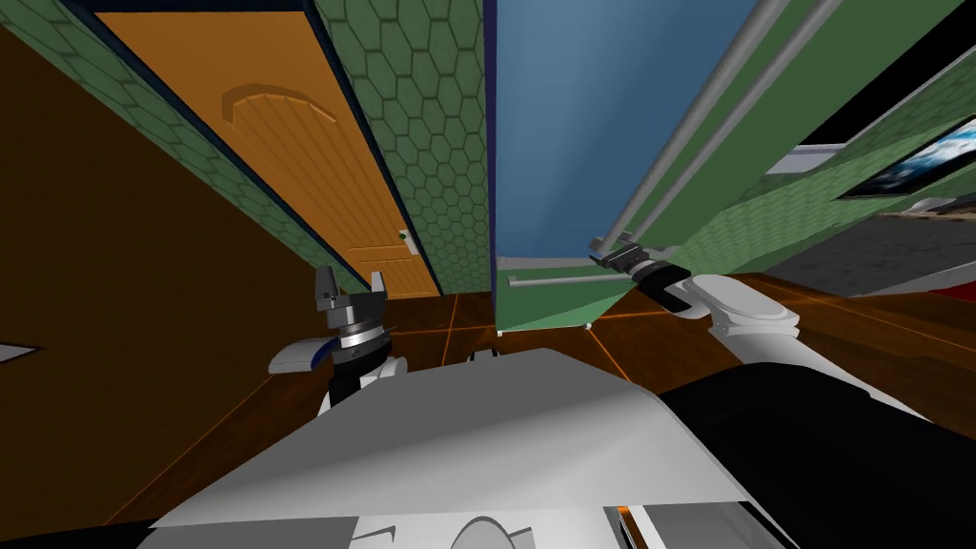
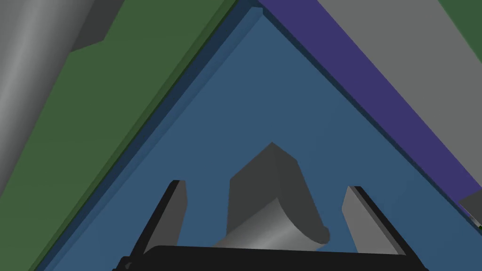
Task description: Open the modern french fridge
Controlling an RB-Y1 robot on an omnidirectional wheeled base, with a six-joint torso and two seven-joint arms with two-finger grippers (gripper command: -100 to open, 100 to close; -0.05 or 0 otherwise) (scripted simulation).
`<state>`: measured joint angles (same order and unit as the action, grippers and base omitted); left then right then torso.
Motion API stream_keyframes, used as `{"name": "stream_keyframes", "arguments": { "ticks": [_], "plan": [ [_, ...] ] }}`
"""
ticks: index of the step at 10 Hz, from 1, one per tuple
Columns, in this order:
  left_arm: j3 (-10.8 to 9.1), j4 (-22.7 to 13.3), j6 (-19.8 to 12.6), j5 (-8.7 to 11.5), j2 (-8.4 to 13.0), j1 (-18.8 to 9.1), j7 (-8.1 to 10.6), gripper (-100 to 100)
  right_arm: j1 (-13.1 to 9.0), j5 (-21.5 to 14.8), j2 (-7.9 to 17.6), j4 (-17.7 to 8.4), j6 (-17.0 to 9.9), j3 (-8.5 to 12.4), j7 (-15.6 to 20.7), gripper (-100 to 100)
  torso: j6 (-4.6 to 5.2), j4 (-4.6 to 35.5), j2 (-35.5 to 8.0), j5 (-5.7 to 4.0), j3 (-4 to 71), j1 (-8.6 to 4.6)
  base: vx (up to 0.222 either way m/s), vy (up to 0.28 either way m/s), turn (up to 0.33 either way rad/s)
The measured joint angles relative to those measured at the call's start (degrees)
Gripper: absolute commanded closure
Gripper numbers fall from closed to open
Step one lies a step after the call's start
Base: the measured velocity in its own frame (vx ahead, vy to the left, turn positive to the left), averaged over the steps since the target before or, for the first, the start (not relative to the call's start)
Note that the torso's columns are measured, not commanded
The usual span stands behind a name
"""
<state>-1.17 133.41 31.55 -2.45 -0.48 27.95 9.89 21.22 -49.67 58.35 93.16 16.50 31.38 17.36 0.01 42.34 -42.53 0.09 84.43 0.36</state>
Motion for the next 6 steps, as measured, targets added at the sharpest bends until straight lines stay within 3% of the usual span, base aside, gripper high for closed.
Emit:
{"name": "stream_keyframes", "arguments": {
  "ticks": [1, 3, 6],
  "plan": [
    [0.01, 0.0, 0.0, 0.0, -0.01, -0.01, 0.0, 0, -0.01, -0.01, 0.0, 0.0, 0.01, -0.01, 0.02, 100, 0.0, 0.05, -0.11, 0.06, -0.09, 0.08, 0.007, -0.005, 0.01],
    [0.02, 0.0, 0.0, 0.0, -0.02, 0.0, 0.0, 0, -0.23, -0.1, -0.05, -1.26, -0.09, -0.46, 0.21, 100, 0.3, 0.21, -0.09, 0.25, -0.04, 0.22, 0.014, 0.198, -0.12],
    [0.03, 0.0, 0.0, 0.0, -0.03, -0.02, 0.0, 0, 0.96, 0.04, 0.12, -2.78, -1.65, 0.87, 0.07, 100, 0.03, 0.21, -0.29, 0.22, -0.17, 0.1, -0.054, 0.215, -0.107]
  ]
}}
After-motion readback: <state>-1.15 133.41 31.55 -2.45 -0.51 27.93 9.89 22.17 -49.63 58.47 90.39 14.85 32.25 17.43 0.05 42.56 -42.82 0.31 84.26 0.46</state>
